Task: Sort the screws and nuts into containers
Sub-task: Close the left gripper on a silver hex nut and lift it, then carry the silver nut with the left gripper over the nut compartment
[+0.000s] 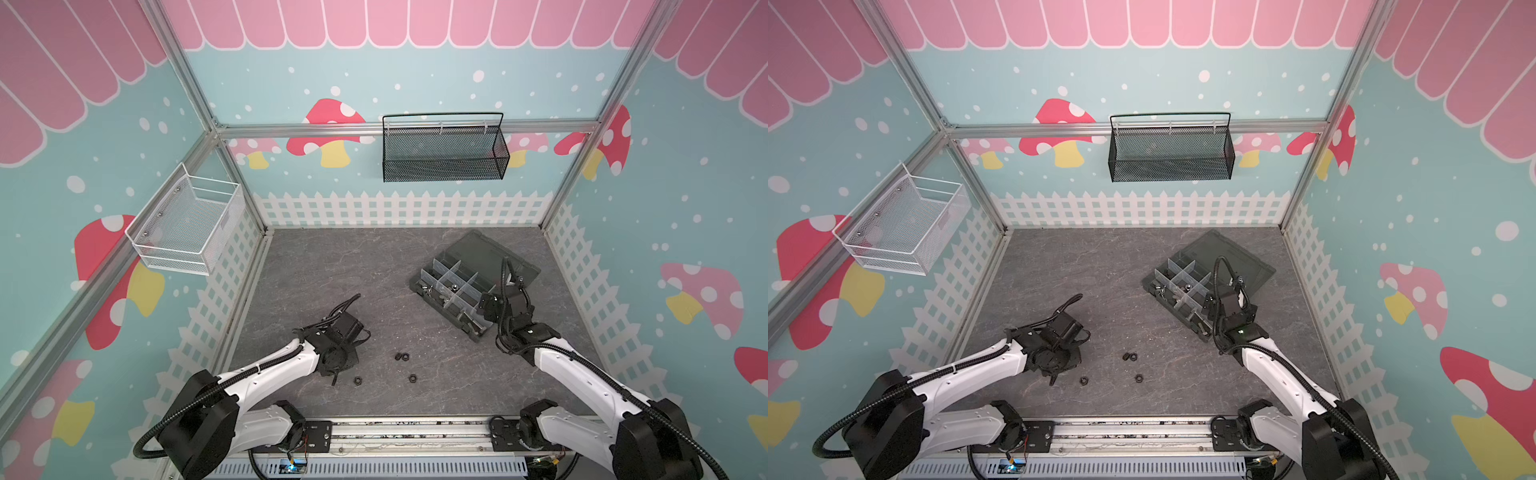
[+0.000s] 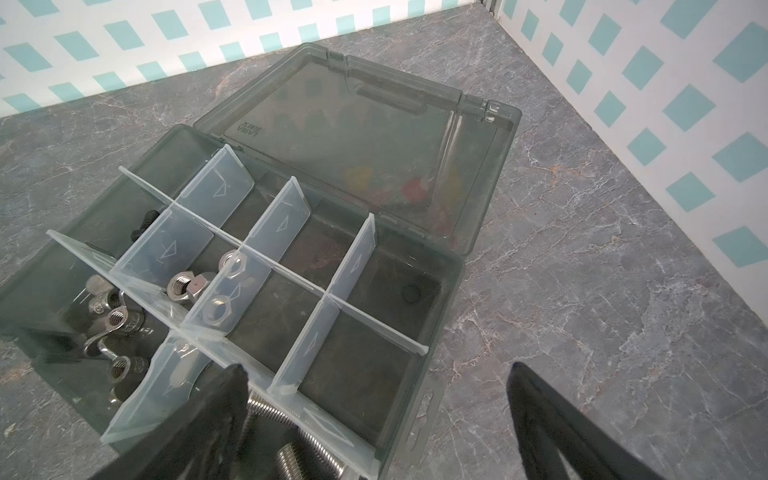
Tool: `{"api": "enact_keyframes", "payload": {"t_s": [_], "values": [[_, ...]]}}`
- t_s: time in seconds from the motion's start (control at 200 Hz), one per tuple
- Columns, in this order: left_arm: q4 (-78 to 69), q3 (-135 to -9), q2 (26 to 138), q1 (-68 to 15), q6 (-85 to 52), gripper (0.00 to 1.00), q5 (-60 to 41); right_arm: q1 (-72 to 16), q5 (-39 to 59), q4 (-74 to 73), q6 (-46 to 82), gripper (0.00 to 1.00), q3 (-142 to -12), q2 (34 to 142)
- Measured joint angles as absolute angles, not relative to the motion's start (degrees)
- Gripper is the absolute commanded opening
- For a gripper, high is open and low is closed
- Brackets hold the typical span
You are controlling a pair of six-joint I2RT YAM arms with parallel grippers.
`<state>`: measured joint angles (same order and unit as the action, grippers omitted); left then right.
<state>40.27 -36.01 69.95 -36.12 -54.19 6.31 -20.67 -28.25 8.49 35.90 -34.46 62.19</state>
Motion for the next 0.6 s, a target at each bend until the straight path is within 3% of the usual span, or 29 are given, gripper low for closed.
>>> {"api": "enact_keyframes", "payload": {"t_s": [0.31,0.595], "values": [[32.9,-45.1,72.7,-36.1,-51.6,0.13,8.1,-20.7,-28.3,8.7,36.8,0.98,-34.5,61.0],[24.7,-57.8,85.2,-38.0,-48.5,0.13,5.9,-20.7,-28.1,9.0,37.8,0.98,-34.5,59.1]]}}
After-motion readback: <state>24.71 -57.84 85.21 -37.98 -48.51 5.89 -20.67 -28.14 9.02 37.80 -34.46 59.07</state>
